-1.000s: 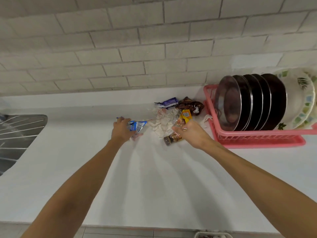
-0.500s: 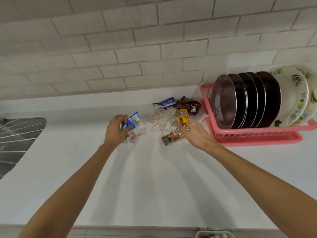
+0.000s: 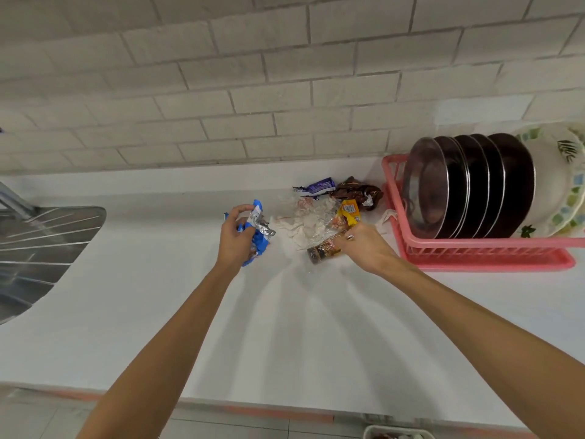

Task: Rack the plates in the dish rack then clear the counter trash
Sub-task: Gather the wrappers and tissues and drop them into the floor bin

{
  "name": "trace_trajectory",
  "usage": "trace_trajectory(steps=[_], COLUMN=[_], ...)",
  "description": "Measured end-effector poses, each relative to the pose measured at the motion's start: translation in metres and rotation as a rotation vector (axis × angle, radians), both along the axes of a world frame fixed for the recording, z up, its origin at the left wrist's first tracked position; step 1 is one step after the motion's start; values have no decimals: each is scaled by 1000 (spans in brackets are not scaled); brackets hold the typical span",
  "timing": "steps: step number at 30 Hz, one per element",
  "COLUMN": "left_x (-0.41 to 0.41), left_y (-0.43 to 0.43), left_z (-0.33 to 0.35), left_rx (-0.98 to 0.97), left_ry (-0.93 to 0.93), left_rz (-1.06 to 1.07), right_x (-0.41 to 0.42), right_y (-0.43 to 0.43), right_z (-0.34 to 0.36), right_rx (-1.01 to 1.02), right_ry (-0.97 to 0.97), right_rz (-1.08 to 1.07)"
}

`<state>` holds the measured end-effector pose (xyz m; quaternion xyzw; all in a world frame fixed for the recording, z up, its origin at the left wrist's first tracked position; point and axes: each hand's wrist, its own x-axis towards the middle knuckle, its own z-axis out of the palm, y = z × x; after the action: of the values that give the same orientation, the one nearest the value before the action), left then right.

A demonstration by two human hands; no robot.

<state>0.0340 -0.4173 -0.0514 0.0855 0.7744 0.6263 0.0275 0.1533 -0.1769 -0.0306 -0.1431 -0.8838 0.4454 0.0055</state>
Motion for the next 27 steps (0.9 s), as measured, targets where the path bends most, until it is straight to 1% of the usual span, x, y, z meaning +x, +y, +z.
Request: trace_trajectory(steps=[2,6,8,11,13,17,20,23,27], left_x=[7,22,26,32,39,51,57,59,66], left_y=[5,17,20,25,32,47,55,58,57], left_z=[-2,-5,-6,-4,-1,5,11,18,20], left_rx=[47,156,215,297,420,582,628,663,888], left_ry=[-30,-140,-193,-364,-471,-576,-672,-728,-892], left_rz=[-11,51,103,207,187,93,33,18,-49], right_x=[1,6,9,14,14,9,9,11,16], right_y=[-1,-11,-19,-36,-48,-66,-68,-70,-76], right_z=[1,4,5,6,7,7,5,6,11], right_rx=[-11,-29,-46,-41,-20,24,56,70,56], right_ry=[7,18,40,59,77,89,78,73,122], right_rz=[11,74,143,258,303,302,288,266,253])
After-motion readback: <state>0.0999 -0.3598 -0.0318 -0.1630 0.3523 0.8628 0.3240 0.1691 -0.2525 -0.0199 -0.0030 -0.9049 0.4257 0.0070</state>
